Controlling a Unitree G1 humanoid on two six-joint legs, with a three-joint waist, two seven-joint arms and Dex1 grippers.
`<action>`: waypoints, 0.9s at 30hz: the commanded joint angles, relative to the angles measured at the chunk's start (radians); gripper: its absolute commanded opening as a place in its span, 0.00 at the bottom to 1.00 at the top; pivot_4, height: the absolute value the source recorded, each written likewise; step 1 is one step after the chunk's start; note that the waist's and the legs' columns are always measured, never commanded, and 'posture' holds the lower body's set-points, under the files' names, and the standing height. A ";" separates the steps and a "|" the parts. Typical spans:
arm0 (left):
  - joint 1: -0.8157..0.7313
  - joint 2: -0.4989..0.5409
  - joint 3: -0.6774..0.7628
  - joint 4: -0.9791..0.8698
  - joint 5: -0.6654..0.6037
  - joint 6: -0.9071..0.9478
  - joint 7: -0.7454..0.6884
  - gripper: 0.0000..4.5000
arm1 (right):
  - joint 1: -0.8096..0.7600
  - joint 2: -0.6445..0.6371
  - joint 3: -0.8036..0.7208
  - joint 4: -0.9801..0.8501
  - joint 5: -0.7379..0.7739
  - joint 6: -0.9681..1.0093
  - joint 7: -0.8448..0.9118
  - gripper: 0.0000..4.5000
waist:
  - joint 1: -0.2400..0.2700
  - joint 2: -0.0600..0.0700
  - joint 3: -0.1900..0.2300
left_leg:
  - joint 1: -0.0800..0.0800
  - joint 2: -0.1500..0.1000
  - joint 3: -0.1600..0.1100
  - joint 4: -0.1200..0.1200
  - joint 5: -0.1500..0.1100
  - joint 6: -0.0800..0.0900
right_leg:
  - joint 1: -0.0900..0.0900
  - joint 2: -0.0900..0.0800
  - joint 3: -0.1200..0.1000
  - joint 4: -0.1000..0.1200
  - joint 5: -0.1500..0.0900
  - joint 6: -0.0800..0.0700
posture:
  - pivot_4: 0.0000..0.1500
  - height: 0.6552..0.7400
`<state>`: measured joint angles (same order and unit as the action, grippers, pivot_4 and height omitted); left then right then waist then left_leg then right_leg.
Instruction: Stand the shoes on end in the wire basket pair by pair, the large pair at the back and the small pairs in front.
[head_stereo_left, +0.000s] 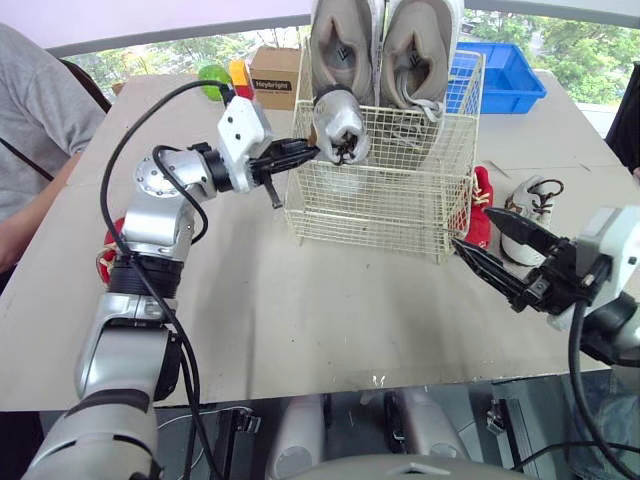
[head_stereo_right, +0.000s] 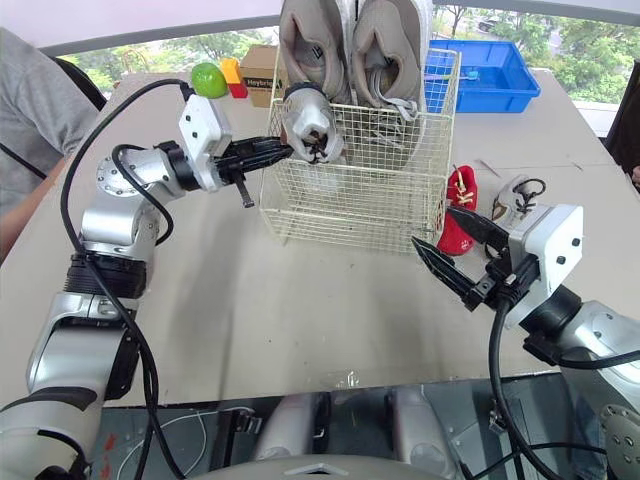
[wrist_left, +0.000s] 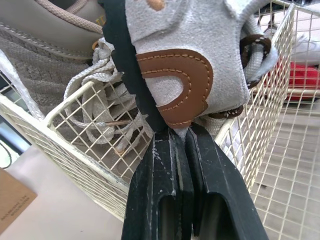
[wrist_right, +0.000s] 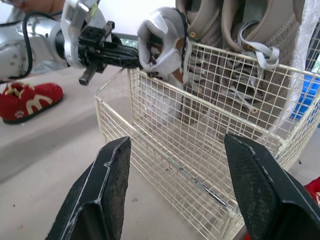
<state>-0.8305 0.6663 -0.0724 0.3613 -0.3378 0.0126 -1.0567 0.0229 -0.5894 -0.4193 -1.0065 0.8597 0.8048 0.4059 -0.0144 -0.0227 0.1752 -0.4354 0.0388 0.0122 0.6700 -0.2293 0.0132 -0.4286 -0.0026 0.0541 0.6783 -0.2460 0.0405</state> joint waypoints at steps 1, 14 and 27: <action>0.013 0.013 0.018 -0.021 0.000 0.055 -0.038 0.00 | 0.005 -0.026 0.020 -0.007 -0.024 -0.044 -0.009 0.61 | -0.002 0.000 0.000 | 0.001 0.000 0.000 0.000 0.000 0.000 | 0.001 0.000 0.000 0.000 0.000 0.000 | 1.00 1.00; 0.102 0.040 0.214 -0.269 -0.118 0.314 0.090 0.77 | -0.048 -0.097 0.090 0.073 -0.065 -0.045 -0.056 0.62 | -0.004 0.000 0.000 | 0.004 0.002 0.002 0.000 0.000 0.000 | 0.002 0.002 0.003 0.002 0.000 0.000 | 1.00 1.00; 0.429 -0.066 0.324 -0.905 -0.866 0.844 0.342 0.77 | -0.284 -0.210 0.071 0.509 -0.207 0.202 -0.205 0.62 | -0.002 -0.001 0.000 | 0.004 0.001 0.005 0.000 0.000 0.000 | 0.002 0.000 0.007 0.001 0.000 0.001 | 1.00 1.00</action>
<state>-0.4507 0.6036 0.2680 -0.4093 -1.1064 0.8141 -0.7682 -0.2172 -0.7834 -0.3222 -0.5409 0.6668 0.9586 0.2242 -0.0165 -0.0238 0.1748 -0.4309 0.0403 0.0170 0.6700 -0.2293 0.0131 -0.4269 -0.0023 0.0605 0.6793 -0.2459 0.0411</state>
